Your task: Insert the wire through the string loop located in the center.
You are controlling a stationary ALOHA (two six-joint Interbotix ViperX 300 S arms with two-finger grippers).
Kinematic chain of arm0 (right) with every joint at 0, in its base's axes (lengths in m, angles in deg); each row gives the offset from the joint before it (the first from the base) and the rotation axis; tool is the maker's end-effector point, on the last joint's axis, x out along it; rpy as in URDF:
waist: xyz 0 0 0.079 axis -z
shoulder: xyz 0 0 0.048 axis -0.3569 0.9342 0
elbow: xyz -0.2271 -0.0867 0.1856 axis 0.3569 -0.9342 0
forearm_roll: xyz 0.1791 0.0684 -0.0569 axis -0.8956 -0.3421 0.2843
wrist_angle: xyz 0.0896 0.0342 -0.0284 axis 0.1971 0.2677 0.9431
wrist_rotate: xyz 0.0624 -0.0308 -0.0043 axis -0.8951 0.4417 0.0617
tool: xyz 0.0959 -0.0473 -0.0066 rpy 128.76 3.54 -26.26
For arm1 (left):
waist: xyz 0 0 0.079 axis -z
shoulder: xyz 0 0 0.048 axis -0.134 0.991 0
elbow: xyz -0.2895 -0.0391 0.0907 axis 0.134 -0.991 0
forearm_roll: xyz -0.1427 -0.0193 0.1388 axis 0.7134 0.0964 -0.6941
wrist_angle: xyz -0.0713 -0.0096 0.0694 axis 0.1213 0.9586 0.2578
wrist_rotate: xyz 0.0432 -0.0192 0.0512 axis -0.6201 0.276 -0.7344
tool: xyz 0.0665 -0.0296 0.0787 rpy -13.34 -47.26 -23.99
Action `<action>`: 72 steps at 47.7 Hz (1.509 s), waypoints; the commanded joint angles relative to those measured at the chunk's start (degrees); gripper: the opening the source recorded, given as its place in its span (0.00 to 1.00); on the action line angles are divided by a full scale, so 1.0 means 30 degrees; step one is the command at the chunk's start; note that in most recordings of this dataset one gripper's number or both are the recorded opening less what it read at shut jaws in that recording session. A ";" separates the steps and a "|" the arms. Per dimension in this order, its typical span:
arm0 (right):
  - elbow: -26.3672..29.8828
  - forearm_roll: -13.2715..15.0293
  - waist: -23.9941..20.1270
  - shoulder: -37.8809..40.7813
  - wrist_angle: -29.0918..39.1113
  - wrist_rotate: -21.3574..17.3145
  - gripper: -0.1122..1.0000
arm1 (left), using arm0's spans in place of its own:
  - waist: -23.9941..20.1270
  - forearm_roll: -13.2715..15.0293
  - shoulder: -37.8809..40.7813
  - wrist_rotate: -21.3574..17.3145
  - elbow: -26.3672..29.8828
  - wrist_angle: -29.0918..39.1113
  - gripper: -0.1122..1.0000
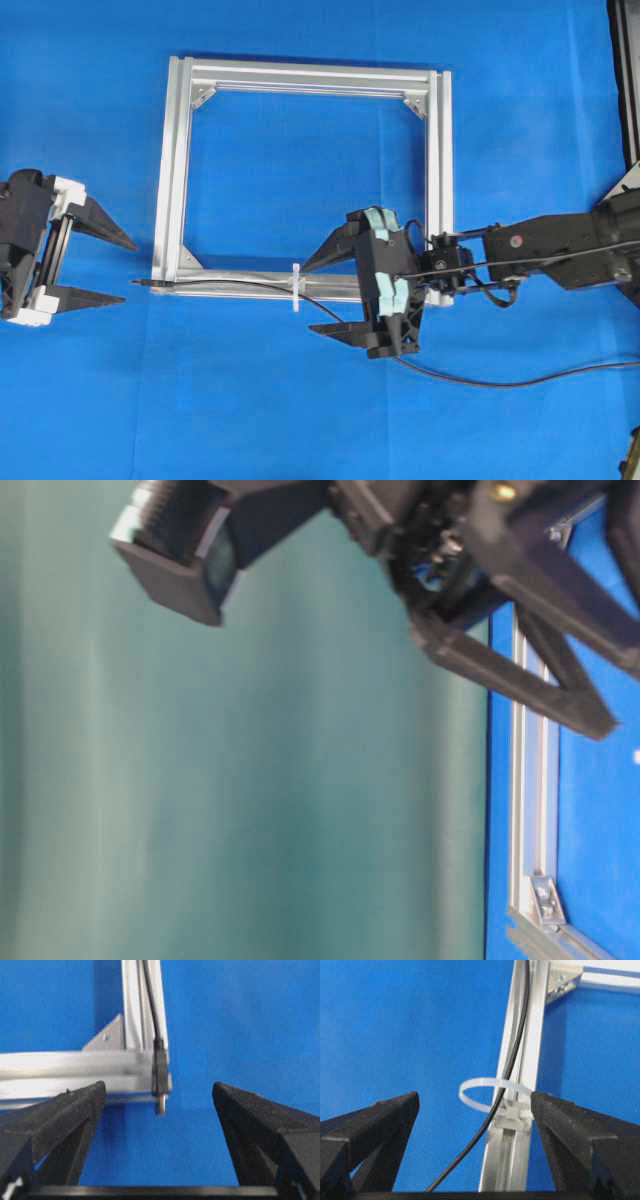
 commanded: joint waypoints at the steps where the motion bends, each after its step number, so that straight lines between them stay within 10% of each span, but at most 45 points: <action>1: 0.0293 -0.0029 0.0000 -0.0908 0.0176 0.0000 0.90 | -0.0117 -0.0059 -0.1055 -0.0059 0.0381 0.0381 0.85; 22: 0.0234 0.0000 0.0264 -0.2080 0.0791 0.0029 0.90 | -0.0820 -0.0059 -0.4922 -0.0234 0.0234 0.2490 0.85; 72: 0.0205 0.0088 0.0410 -0.2080 0.0791 0.0088 0.90 | -0.0908 -0.0059 -0.4629 -0.0176 0.0234 0.2578 0.85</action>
